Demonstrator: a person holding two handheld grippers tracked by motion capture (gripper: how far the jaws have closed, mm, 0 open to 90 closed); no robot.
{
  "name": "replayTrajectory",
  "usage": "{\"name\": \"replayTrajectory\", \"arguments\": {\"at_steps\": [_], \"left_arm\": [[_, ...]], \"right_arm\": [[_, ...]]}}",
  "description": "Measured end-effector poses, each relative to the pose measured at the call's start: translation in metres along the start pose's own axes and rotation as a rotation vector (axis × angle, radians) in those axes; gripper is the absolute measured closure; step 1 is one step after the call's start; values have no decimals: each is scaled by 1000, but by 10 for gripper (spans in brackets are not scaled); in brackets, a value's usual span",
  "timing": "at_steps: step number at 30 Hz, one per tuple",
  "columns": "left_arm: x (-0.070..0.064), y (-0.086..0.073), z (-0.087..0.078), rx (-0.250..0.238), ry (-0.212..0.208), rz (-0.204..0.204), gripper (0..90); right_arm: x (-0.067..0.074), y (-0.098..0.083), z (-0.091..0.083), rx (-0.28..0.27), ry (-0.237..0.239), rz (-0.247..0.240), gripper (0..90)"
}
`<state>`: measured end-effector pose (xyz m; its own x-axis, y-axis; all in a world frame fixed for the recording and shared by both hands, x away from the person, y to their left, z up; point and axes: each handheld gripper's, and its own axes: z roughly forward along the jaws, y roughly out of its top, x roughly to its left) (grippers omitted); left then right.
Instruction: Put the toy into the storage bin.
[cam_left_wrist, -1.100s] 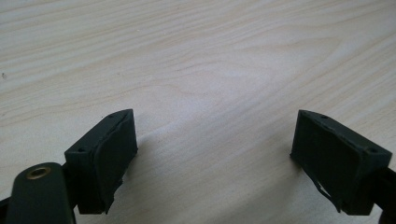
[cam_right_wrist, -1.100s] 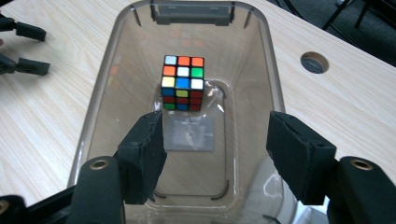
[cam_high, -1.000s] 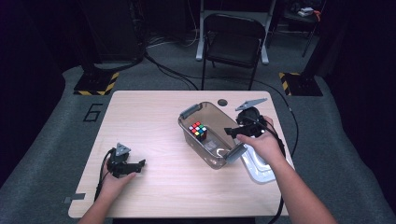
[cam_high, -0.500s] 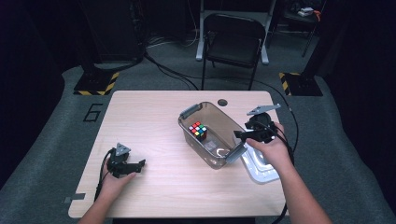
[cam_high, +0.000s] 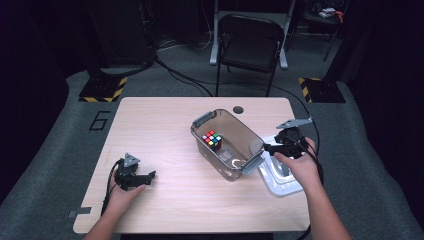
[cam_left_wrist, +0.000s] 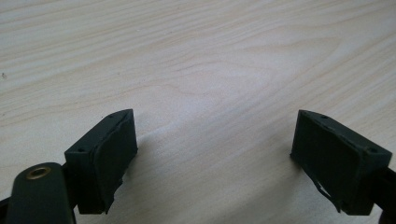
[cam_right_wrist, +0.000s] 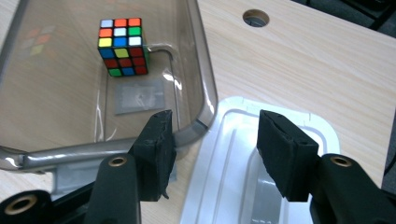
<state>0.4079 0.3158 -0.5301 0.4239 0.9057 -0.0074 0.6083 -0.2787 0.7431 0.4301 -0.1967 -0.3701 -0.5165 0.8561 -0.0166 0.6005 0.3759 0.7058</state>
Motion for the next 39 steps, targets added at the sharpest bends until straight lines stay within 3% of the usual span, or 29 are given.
{"name": "replayTrajectory", "arguments": {"at_steps": [10, 39], "left_arm": [[0, 0, 0, 0, 0, 0, 138], [0, 0, 0, 0, 0, 0, 138]], "right_arm": [[-17, -17, 6, 10, -34, 71, 467], [-32, -41, 36, 45, -149, 153, 370]]}}
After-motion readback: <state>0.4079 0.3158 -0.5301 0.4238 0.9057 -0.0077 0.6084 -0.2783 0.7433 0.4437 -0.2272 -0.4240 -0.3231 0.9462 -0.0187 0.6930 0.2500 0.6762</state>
